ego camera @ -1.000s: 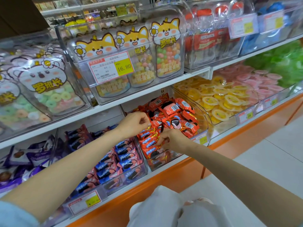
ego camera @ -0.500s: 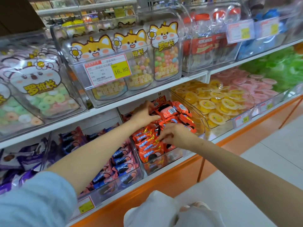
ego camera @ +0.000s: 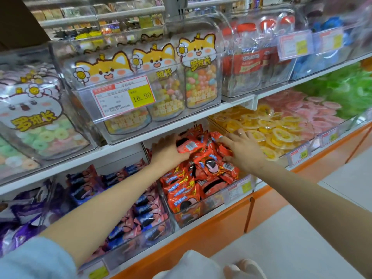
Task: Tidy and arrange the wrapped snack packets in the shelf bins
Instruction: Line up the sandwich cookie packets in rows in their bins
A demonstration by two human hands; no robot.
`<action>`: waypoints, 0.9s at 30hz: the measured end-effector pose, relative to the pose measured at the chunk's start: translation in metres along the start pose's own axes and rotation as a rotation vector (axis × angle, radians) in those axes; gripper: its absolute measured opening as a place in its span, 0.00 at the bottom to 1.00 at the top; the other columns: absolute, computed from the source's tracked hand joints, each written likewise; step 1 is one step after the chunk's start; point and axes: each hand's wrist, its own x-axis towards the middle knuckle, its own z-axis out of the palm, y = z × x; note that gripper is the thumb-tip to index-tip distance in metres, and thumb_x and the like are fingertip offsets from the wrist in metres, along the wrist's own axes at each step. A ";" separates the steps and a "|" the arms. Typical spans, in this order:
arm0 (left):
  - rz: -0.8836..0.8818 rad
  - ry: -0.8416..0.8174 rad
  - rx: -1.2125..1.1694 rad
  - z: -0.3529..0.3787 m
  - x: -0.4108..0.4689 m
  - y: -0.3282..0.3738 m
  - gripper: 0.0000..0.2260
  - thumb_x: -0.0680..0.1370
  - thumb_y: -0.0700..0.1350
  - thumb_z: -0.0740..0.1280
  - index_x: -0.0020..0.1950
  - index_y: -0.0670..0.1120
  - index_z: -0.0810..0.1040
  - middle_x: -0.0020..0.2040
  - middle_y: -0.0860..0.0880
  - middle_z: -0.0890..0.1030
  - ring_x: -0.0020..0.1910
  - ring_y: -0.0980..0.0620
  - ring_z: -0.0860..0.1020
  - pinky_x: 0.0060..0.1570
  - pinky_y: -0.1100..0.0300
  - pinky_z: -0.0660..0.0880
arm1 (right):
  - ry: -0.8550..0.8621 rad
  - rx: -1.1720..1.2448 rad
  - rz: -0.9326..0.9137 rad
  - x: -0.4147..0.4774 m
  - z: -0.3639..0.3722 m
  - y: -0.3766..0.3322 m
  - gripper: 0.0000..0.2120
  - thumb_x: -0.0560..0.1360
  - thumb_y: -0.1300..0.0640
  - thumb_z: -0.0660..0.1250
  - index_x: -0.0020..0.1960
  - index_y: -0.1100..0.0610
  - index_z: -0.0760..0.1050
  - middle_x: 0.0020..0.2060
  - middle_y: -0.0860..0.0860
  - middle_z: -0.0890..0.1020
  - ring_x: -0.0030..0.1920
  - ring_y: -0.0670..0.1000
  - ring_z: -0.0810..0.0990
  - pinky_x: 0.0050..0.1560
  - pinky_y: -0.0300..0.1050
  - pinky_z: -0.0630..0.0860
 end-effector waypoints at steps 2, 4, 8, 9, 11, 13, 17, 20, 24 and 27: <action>-0.084 0.060 -0.012 -0.007 -0.010 -0.019 0.25 0.69 0.63 0.68 0.59 0.49 0.72 0.54 0.47 0.79 0.53 0.45 0.77 0.52 0.53 0.72 | 0.049 0.017 -0.010 -0.001 0.001 -0.005 0.26 0.70 0.50 0.71 0.66 0.51 0.71 0.59 0.53 0.78 0.59 0.59 0.70 0.56 0.53 0.65; -0.160 0.091 0.048 -0.014 -0.013 -0.034 0.24 0.70 0.62 0.68 0.60 0.50 0.72 0.56 0.48 0.79 0.56 0.45 0.75 0.53 0.53 0.68 | 0.122 0.049 0.003 -0.002 0.007 -0.007 0.23 0.64 0.56 0.76 0.58 0.55 0.77 0.49 0.57 0.82 0.50 0.61 0.75 0.50 0.54 0.69; -0.286 0.111 0.105 -0.018 -0.005 -0.046 0.23 0.71 0.59 0.68 0.62 0.51 0.73 0.57 0.48 0.78 0.59 0.46 0.73 0.58 0.53 0.66 | 0.191 0.114 0.040 -0.004 0.009 -0.010 0.21 0.64 0.60 0.74 0.57 0.55 0.78 0.49 0.55 0.83 0.47 0.61 0.75 0.48 0.54 0.69; -0.296 0.124 0.116 -0.017 -0.003 -0.046 0.23 0.71 0.60 0.67 0.62 0.50 0.74 0.57 0.48 0.78 0.59 0.46 0.74 0.57 0.54 0.66 | 0.204 0.132 0.042 -0.004 0.009 -0.009 0.21 0.65 0.61 0.73 0.58 0.55 0.78 0.50 0.55 0.83 0.47 0.60 0.75 0.49 0.54 0.68; -0.314 0.133 0.157 -0.014 0.001 -0.043 0.22 0.72 0.60 0.66 0.59 0.48 0.75 0.55 0.47 0.78 0.57 0.45 0.75 0.52 0.56 0.66 | 0.209 0.181 0.055 -0.005 0.007 -0.008 0.21 0.68 0.63 0.70 0.61 0.55 0.76 0.55 0.54 0.81 0.49 0.60 0.74 0.51 0.54 0.67; -0.309 0.134 0.209 -0.014 0.003 -0.039 0.19 0.74 0.58 0.65 0.57 0.46 0.75 0.54 0.46 0.78 0.56 0.45 0.75 0.50 0.57 0.65 | 0.184 0.253 0.068 -0.006 0.005 -0.007 0.20 0.71 0.63 0.67 0.63 0.54 0.75 0.58 0.53 0.80 0.52 0.60 0.73 0.54 0.54 0.66; -0.245 0.134 0.243 -0.019 0.005 -0.033 0.16 0.78 0.55 0.62 0.59 0.45 0.74 0.58 0.44 0.77 0.60 0.43 0.73 0.54 0.54 0.67 | 0.182 0.327 0.062 -0.010 0.005 -0.004 0.19 0.71 0.63 0.67 0.62 0.54 0.76 0.58 0.52 0.80 0.53 0.59 0.74 0.54 0.53 0.69; -0.200 0.091 0.269 -0.023 0.006 -0.032 0.17 0.78 0.56 0.62 0.59 0.45 0.74 0.58 0.44 0.76 0.59 0.44 0.73 0.51 0.55 0.67 | 0.272 0.401 0.081 -0.013 0.004 -0.003 0.17 0.70 0.65 0.69 0.58 0.56 0.78 0.54 0.53 0.82 0.49 0.59 0.76 0.50 0.55 0.73; -0.070 0.046 0.315 -0.025 0.004 -0.041 0.16 0.77 0.58 0.63 0.53 0.45 0.74 0.54 0.46 0.77 0.54 0.46 0.76 0.44 0.59 0.64 | 0.440 0.520 -0.015 -0.020 -0.015 -0.018 0.13 0.71 0.61 0.67 0.55 0.58 0.80 0.52 0.53 0.83 0.49 0.59 0.80 0.50 0.54 0.75; 0.015 -0.094 0.335 -0.034 0.003 -0.049 0.17 0.79 0.58 0.59 0.56 0.46 0.76 0.55 0.48 0.78 0.53 0.48 0.76 0.40 0.60 0.65 | 0.419 0.556 -0.151 -0.022 -0.028 -0.049 0.15 0.72 0.53 0.62 0.55 0.56 0.80 0.54 0.52 0.83 0.50 0.56 0.80 0.50 0.52 0.75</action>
